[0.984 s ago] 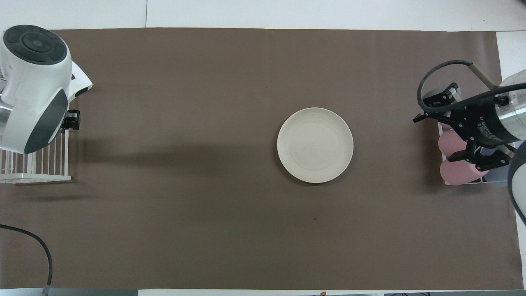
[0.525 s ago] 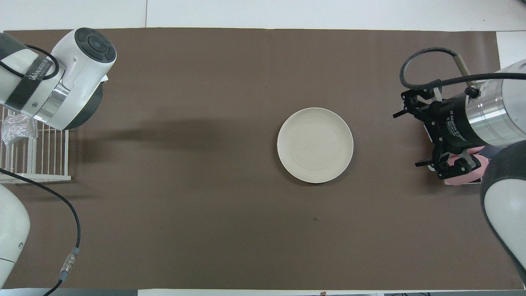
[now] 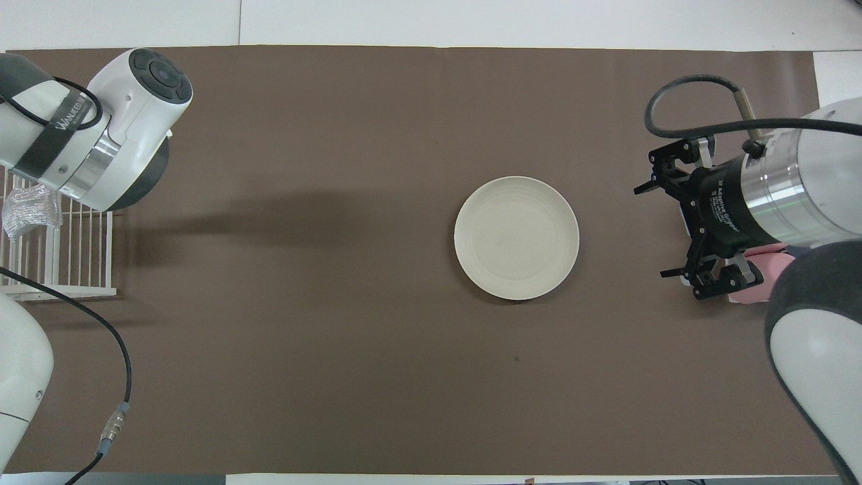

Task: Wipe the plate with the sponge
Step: 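Move the right gripper toward the plate while the left gripper reaches the basket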

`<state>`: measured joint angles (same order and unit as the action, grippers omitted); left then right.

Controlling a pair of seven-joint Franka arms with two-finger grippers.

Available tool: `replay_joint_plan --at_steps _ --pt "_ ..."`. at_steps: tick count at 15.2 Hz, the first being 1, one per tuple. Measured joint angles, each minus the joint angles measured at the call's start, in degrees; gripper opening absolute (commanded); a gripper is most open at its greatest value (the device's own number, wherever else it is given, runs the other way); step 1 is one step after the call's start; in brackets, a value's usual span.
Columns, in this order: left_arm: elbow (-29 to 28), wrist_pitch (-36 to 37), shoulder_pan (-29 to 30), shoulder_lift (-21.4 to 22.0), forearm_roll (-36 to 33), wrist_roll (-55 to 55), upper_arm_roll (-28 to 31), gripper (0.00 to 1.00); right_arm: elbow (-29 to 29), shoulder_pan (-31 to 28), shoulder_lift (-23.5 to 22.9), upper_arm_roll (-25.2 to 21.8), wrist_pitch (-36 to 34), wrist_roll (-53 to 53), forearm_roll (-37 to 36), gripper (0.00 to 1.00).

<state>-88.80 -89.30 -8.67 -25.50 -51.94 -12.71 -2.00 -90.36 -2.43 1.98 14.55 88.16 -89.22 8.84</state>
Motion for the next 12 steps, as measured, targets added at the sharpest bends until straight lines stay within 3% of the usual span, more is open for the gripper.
replay_joint_plan --at_steps 1,2,3,4,5,12 --pt "0.0 0.0 0.0 0.0 0.1 -1.0 0.0 0.84 0.0 0.0 0.0 0.0 0.0 -0.3 0.0 1.00" --pt "0.0 0.0 0.0 0.0 0.2 -1.6 0.0 0.61 0.0 0.1 0.0 0.0 0.0 -0.9 0.0 1.00" --pt "0.0 0.0 0.0 0.0 0.2 -2.2 0.0 0.36 0.0 0.5 0.0 0.0 0.0 -2.0 0.0 1.00" --pt "0.0 0.0 0.0 0.0 0.3 -2.9 0.0 0.04 0.0 1.5 0.1 0.0 0.2 -3.6 -0.1 1.00" --pt "-0.1 0.0 0.0 0.0 0.3 -3.7 0.0 0.00 0.0 2.7 0.1 0.0 0.6 -5.1 -0.3 1.00" --pt "-0.4 -0.1 0.7 0.0 0.3 -6.3 0.1 0.00 0.0 6.9 0.3 0.2 5.2 -10.5 -1.0 1.00"
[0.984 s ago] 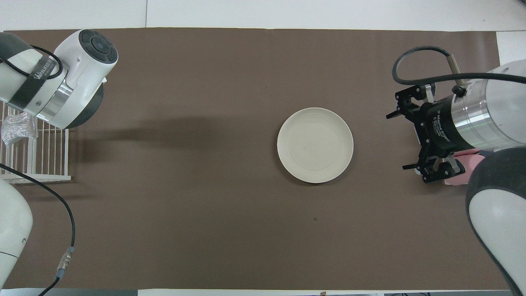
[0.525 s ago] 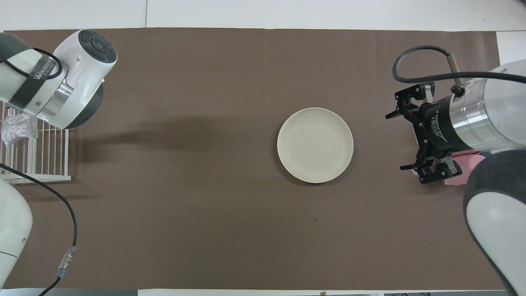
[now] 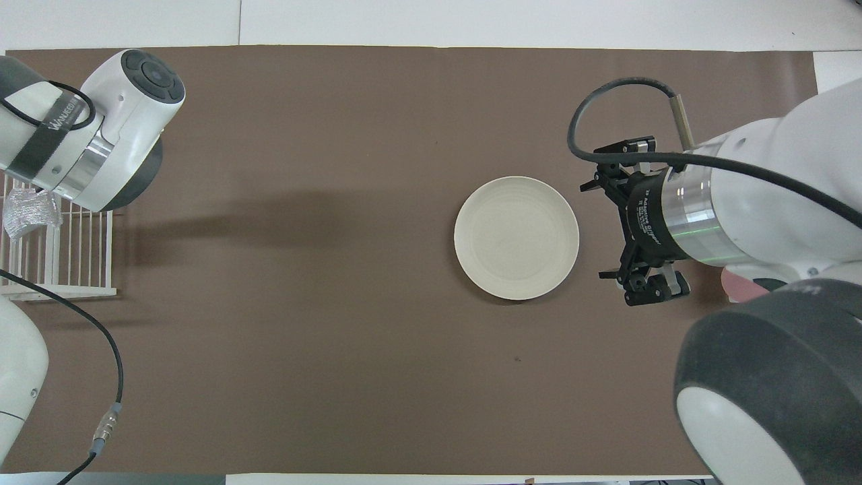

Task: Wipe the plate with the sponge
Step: 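Move the right gripper toward the plate while the left gripper reaches the basket, then grasp the wrapped sponge in the basket with the left gripper and lift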

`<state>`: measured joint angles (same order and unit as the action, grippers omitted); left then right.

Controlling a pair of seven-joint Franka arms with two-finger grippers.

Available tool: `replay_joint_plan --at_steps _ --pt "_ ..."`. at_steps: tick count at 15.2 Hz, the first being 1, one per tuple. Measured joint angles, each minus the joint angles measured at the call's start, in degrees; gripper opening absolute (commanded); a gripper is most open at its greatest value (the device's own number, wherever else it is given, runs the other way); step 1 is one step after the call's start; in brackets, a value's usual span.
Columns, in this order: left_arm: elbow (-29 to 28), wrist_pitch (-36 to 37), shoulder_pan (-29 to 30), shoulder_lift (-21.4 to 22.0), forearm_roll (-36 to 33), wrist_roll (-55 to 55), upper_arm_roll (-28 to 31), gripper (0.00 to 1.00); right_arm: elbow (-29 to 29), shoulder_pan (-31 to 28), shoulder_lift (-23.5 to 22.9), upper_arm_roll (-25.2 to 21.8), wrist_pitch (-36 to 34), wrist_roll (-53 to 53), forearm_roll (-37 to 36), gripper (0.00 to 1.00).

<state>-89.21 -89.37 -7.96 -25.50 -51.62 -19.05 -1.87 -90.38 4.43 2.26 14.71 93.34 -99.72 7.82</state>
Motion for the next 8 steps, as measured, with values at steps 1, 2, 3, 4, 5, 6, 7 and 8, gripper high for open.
replay_joint_plan --at_steps 1,2,3,4,5,6,7,8 --pt "0.0 0.0 0.0 0.0 0.1 -0.1 0.0 0.00 0.0 0.1 0.0 0.0 0.0 -1.1 0.0 1.00" --pt "0.2 0.0 0.0 0.0 0.6 -0.2 0.0 0.00 0.1 0.5 0.0 0.0 0.0 -2.0 0.0 1.00" --pt "0.5 -0.1 0.0 0.1 2.0 -0.4 0.0 0.00 0.2 1.1 0.0 0.0 0.0 -2.7 -0.1 1.00" --pt "1.4 -0.1 0.0 0.3 4.4 -0.6 0.0 0.00 0.2 1.7 0.0 0.0 0.0 -3.4 -0.2 1.00" --pt "2.5 0.0 0.0 0.9 7.6 -0.7 0.1 0.00 0.4 2.1 0.0 0.0 -0.1 -3.9 -0.3 1.00" --pt "3.8 0.2 0.0 1.8 11.8 -0.7 0.4 0.00 0.5 2.2 0.0 0.0 -0.5 -4.3 -0.3 1.00" --pt "5.2 1.2 0.0 3.1 16.6 -0.7 0.6 0.00 0.9 2.3 -0.2 0.0 -1.7 -4.4 -0.3 1.00" --pt "6.6 3.2 0.0 4.5 21.5 -0.7 0.7 0.00 1.9 2.4 -0.8 0.0 -3.0 -4.6 -0.3 1.00"
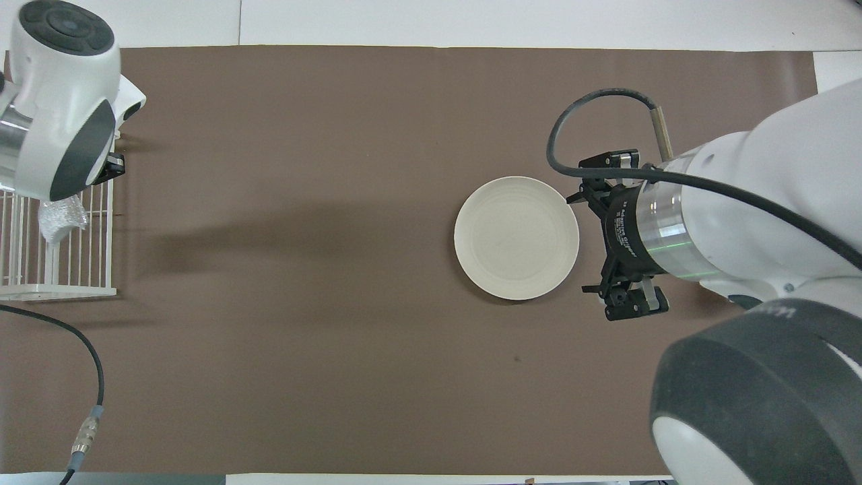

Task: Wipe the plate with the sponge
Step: 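Grasp the wrapped sponge in the basket with the left gripper and lift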

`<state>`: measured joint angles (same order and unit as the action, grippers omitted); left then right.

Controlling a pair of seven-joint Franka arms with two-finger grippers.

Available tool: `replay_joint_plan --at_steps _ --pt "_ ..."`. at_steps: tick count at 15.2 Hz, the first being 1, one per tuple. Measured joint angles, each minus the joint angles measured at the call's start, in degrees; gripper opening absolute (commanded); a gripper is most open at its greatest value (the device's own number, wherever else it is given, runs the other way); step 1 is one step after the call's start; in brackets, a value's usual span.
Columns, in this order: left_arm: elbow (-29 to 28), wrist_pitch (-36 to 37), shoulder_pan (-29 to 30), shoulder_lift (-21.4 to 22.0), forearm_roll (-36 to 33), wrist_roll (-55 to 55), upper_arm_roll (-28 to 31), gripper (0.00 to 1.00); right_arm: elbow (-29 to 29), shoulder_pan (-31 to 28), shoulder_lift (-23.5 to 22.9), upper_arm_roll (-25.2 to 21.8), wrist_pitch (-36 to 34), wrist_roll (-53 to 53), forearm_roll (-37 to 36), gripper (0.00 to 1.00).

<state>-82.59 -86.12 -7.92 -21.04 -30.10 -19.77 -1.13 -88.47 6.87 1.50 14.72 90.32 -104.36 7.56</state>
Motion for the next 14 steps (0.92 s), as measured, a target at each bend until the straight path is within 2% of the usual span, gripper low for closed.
replay_joint_plan --at_steps 4,8,11,14 --pt "6.5 8.3 0.7 4.1 21.6 -0.3 0.4 0.00 4.8 2.2 -4.1 0.0 -1.9 -4.0 0.0 1.00" --pt "6.9 11.9 7.1 9.9 44.1 -0.4 0.7 0.00 6.1 4.8 -6.6 0.0 -1.7 -7.7 -0.1 1.00" --pt "3.0 12.6 11.3 12.5 59.0 -0.4 0.8 0.00 6.3 6.9 -7.0 0.0 -0.6 -9.2 -1.1 1.00" --pt "-5.3 9.0 12.8 15.4 71.3 -0.4 0.8 0.00 6.3 8.1 -7.6 0.0 -0.4 -10.7 -1.6 1.00"
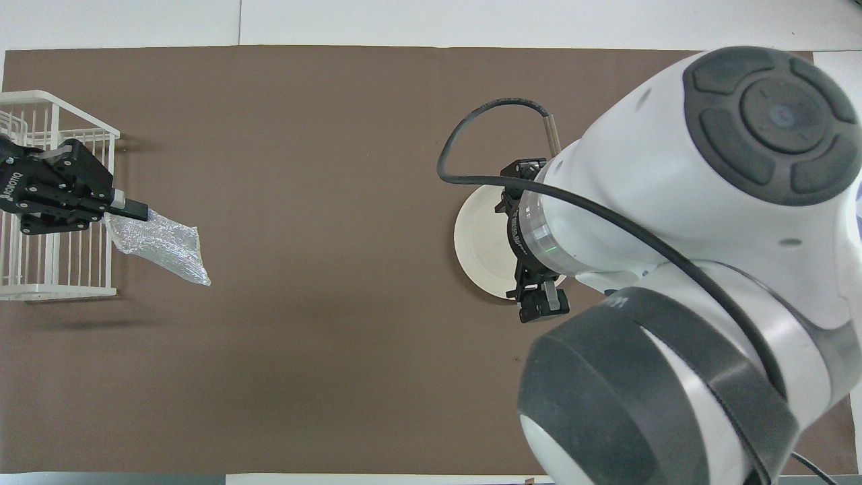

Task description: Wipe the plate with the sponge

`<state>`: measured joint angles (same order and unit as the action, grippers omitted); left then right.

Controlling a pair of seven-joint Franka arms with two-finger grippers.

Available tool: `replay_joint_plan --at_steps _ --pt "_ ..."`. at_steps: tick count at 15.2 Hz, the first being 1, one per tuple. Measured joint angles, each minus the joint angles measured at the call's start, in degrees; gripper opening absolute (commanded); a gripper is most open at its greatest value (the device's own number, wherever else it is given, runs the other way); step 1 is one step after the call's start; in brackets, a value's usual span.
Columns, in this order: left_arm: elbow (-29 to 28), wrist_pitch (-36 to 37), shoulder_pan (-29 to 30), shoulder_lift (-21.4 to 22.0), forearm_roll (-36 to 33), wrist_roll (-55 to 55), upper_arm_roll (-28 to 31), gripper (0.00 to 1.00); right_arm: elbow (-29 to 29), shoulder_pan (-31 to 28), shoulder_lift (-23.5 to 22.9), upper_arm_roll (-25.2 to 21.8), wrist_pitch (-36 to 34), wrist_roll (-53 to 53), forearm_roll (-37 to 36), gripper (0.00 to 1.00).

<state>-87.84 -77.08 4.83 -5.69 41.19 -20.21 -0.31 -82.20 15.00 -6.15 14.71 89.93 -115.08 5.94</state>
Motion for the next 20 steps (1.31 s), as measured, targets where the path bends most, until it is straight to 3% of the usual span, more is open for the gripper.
replay_joint_plan --at_steps 7,11,15,20 --pt "-26.4 -15.0 -0.8 12.9 24.0 10.6 -0.8 0.00 5.4 4.9 -7.6 -0.1 2.6 -5.4 -4.0 1.00" --pt "-37.6 -25.0 -8.4 19.2 32.8 20.6 -1.4 0.00 6.1 5.0 -8.0 -0.1 1.2 -5.5 -4.0 1.00" --pt "-46.9 -28.0 -13.4 23.8 39.2 34.2 -1.6 0.00 6.1 5.0 -8.0 -0.1 1.2 -5.5 -4.0 1.00" --pt "-52.8 -28.6 -17.5 24.1 50.9 44.1 -1.6 0.00 4.8 5.3 -6.1 0.5 1.0 -6.4 -4.0 1.00"
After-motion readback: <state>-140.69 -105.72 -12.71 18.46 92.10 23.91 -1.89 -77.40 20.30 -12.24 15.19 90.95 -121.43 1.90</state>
